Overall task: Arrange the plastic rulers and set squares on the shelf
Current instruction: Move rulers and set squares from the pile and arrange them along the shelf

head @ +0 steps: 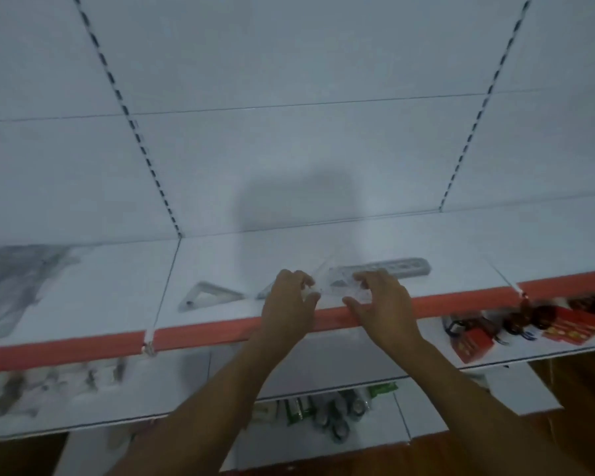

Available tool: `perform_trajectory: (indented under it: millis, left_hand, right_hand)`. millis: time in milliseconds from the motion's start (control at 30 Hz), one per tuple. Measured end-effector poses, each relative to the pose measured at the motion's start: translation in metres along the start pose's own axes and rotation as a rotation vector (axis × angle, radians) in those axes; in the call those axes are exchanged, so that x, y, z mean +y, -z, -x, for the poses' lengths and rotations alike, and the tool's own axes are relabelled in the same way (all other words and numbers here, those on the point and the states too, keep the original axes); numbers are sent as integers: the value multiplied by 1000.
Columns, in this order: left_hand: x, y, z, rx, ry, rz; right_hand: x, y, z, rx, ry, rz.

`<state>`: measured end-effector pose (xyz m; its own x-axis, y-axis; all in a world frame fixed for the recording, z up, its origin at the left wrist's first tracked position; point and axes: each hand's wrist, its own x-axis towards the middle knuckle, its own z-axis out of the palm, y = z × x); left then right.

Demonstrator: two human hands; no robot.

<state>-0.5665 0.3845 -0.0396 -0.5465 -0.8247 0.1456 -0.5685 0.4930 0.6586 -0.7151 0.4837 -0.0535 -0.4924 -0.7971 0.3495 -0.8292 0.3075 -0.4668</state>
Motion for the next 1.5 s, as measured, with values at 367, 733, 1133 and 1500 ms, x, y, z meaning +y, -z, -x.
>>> perform_trajectory:
  millis: [367, 733, 1133, 1500]
  left_hand:
    - [-65, 44, -9, -5, 174, -221]
    - [-90, 39, -27, -62, 116, -262]
    - [-82, 54, -29, -49, 114, -212]
    - [-25, 41, -57, -149, -204, -193]
  right_hand:
    - [-58, -64, -35, -91, 118, 269]
    - [-61, -76, -48, -144, 117, 350]
    - [-53, -73, -55, -63, 193, 303]
    - [-16, -10, -86, -96, 458, 149]
